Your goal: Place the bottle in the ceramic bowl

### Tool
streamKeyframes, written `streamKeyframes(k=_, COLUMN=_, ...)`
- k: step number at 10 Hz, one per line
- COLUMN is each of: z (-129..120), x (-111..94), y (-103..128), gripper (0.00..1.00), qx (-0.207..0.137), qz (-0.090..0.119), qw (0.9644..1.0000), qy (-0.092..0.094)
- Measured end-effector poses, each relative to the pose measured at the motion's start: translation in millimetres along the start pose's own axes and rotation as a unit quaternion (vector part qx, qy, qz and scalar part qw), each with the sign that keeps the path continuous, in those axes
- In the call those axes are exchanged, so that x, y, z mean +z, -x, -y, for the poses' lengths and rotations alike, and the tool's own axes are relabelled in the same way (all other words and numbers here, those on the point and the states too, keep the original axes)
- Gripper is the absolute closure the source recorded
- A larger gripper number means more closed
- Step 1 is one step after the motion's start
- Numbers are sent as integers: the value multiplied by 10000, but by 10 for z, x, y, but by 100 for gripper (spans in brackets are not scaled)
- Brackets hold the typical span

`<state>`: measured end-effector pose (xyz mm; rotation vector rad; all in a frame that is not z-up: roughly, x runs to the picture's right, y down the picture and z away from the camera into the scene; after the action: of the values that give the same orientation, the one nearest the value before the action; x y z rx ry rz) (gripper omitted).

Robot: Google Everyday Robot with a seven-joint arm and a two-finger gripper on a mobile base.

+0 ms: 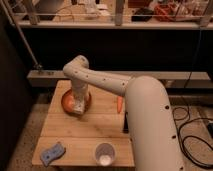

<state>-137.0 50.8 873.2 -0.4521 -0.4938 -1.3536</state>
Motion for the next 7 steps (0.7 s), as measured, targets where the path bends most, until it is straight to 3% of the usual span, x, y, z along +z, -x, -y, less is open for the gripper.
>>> streamKeyframes(k=7, z=2, x=-4, y=1, gripper=63, qx=-46, qz=-9, qw=10000, qy=-2)
